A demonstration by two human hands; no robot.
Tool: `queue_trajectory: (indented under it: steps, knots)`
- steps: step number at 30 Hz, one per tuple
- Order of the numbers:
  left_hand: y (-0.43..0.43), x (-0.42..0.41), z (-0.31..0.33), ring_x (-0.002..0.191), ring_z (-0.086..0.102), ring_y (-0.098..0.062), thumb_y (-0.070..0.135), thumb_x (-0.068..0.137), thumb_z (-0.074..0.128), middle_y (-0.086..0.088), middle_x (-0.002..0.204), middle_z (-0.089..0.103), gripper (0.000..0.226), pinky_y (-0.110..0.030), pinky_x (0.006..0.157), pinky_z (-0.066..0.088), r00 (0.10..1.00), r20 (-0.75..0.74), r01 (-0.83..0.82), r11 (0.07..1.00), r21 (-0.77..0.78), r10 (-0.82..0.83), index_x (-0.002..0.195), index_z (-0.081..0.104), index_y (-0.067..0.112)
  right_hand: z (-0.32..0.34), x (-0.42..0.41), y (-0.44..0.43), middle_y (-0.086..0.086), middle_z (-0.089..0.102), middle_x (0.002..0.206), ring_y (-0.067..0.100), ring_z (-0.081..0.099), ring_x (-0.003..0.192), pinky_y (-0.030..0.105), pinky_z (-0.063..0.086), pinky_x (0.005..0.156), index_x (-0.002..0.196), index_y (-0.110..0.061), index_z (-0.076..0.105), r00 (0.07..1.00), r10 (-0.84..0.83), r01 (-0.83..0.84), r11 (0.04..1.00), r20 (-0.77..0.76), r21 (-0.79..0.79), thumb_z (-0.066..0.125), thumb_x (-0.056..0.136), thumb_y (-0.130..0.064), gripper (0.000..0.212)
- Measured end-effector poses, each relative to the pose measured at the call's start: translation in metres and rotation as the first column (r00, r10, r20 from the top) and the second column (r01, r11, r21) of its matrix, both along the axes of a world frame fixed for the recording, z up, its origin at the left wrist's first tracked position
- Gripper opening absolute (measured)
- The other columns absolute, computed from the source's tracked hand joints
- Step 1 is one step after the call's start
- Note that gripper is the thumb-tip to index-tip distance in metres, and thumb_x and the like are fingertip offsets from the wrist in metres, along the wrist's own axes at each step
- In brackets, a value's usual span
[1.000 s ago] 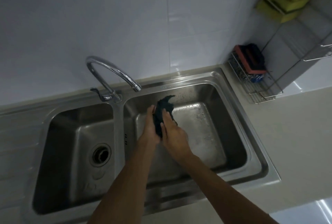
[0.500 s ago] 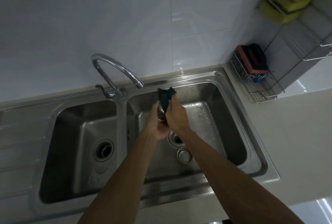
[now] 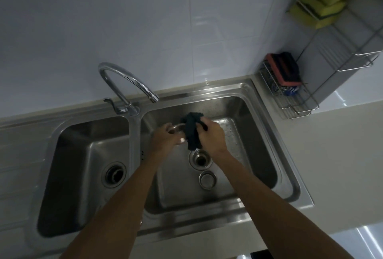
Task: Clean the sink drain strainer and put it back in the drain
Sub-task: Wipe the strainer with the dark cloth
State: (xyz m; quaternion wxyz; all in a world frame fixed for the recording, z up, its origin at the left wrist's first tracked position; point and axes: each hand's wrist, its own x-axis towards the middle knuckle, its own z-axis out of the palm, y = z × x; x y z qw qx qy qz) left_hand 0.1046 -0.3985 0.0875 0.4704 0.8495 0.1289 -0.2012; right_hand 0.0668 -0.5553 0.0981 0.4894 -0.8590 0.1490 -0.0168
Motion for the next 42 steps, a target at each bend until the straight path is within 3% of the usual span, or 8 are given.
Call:
queue_trajectory:
  steps: [5,8,15,20,25,28,31,42]
  knots:
    - [-0.003,-0.015,0.003,0.112,0.066,-0.013,0.02,0.071,0.094,0.004,0.126,0.067,0.078,-0.022,0.096,0.052,0.886,0.363,0.294,0.955,0.044,-0.289,0.139,0.057,0.017,0.005,-0.002,-0.004,0.002,0.076,0.107,0.012,0.068,0.093,0.002,0.039,0.08,0.11,-0.016,0.077,0.977,0.174,-0.164,0.983,0.124,-0.085,0.075,0.087,-0.018,0.023]
    - [-0.014,-0.021,0.01,0.118,0.059,-0.006,0.017,0.071,0.094,0.012,0.132,0.06,0.103,0.002,0.091,0.037,0.865,0.382,0.32,0.944,0.075,-0.324,0.156,0.037,0.016,0.008,0.003,0.001,0.014,0.075,0.099,0.031,0.069,0.089,0.024,0.049,0.079,0.106,-0.011,0.077,0.937,0.346,-0.313,0.897,0.055,-0.311,0.065,0.088,-0.005,0.023]
    - [-0.024,-0.021,0.012,0.131,0.058,-0.024,0.02,0.071,0.094,-0.007,0.146,0.059,0.102,-0.039,0.111,0.047,0.779,0.451,0.372,0.9,0.227,-0.436,0.156,0.038,0.014,0.023,0.02,0.002,0.017,0.07,0.109,0.035,0.065,0.101,0.039,0.054,0.085,0.113,-0.006,0.069,0.888,0.398,-0.459,0.733,-0.23,-0.502,0.055,0.092,-0.007,0.026]
    - [-0.027,-0.03,0.006,0.127,0.062,-0.027,0.017,0.073,0.091,-0.012,0.14,0.064,0.097,-0.025,0.107,0.042,0.705,0.471,0.398,0.846,0.356,-0.53,0.155,0.04,0.009,0.019,0.033,-0.028,0.016,0.074,0.093,0.028,0.07,0.085,0.035,0.055,0.07,0.089,-0.006,0.076,0.832,0.425,-0.471,0.881,-0.357,-0.05,0.058,0.083,-0.009,0.019]
    - [-0.029,-0.022,0.017,0.119,0.067,-0.029,0.018,0.076,0.09,-0.009,0.137,0.067,0.101,-0.033,0.099,0.052,0.782,0.42,0.344,0.88,0.327,-0.461,0.159,0.033,0.01,0.005,0.026,-0.021,0.006,0.078,0.086,0.022,0.073,0.082,0.026,0.057,0.066,0.084,-0.02,0.082,0.949,0.138,0.031,0.855,-0.285,0.518,0.069,0.083,-0.006,0.02]
    - [-0.035,-0.018,0.025,0.116,0.068,-0.028,0.026,0.076,0.09,-0.008,0.131,0.07,0.107,-0.035,0.094,0.052,0.834,0.334,0.331,0.883,0.332,-0.439,0.161,0.026,0.015,-0.001,0.024,-0.012,0.004,0.078,0.087,0.017,0.07,0.078,0.017,0.052,0.066,0.094,-0.015,0.082,0.987,0.136,-0.136,0.991,-0.08,0.011,0.066,0.081,-0.002,0.025]
    - [-0.04,-0.021,0.029,0.115,0.067,-0.034,0.02,0.08,0.084,-0.012,0.127,0.071,0.094,-0.037,0.09,0.05,0.839,0.371,0.27,0.896,0.352,-0.398,0.158,0.033,0.011,0.003,0.021,-0.004,0.015,0.074,0.087,0.033,0.067,0.078,0.036,0.054,0.068,0.1,-0.011,0.076,0.958,0.288,-0.264,0.887,0.007,-0.38,0.06,0.083,-0.002,0.026]
    - [-0.039,-0.016,0.031,0.098,0.07,-0.033,0.017,0.093,0.067,-0.009,0.111,0.073,0.052,-0.033,0.067,0.043,0.789,0.475,0.21,0.898,0.388,-0.389,0.141,0.045,0.011,0.006,0.014,0.011,0.012,0.069,0.101,0.03,0.065,0.094,0.038,0.053,0.069,0.105,-0.004,0.064,0.925,0.373,-0.236,0.711,0.071,-0.663,0.057,0.09,0.001,0.018]
